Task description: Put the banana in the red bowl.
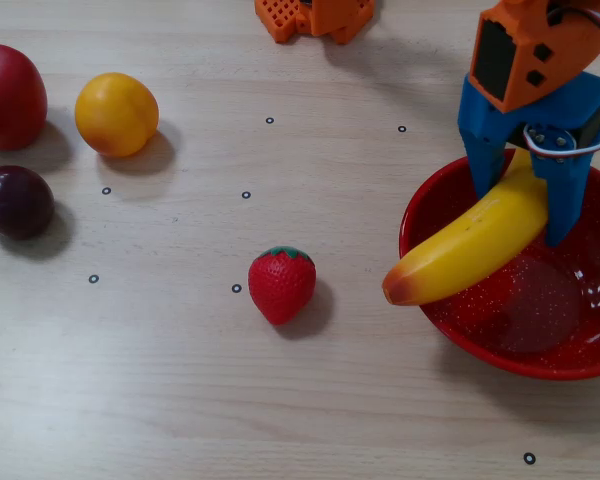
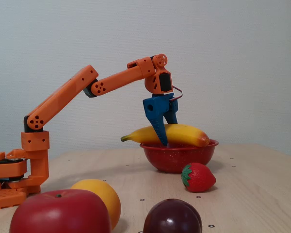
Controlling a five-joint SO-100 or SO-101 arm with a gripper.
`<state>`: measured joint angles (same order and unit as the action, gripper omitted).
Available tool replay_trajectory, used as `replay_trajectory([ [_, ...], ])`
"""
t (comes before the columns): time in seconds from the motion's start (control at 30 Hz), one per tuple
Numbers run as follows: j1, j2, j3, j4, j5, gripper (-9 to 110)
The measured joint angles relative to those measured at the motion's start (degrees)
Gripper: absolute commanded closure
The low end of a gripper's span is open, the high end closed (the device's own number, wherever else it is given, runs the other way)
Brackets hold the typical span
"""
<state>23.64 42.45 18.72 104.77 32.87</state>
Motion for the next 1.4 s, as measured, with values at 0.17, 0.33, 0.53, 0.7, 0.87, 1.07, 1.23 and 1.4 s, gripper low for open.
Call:
replay_trajectory([
  [0.17,0.0,0.0,1.5,0.0,1.1,80],
  [0.33,0.0,2.5,4.1,-0.4,1.2,77],
  [0.53,-3.3,15.5,11.9,-0.7,1.0,76],
  [0.7,-4.6,20.8,14.9,-0.6,0.7,57],
  [0.87,-4.3,20.7,19.8,-0.6,-0.5,55],
  [1.07,-3.7,20.5,22.1,-2.5,-1.1,54],
  [1.23,-3.3,20.6,18.5,-3.1,-1.7,98],
  [1.4,-5.5,28.6,18.4,-5.9,-4.3,101],
])
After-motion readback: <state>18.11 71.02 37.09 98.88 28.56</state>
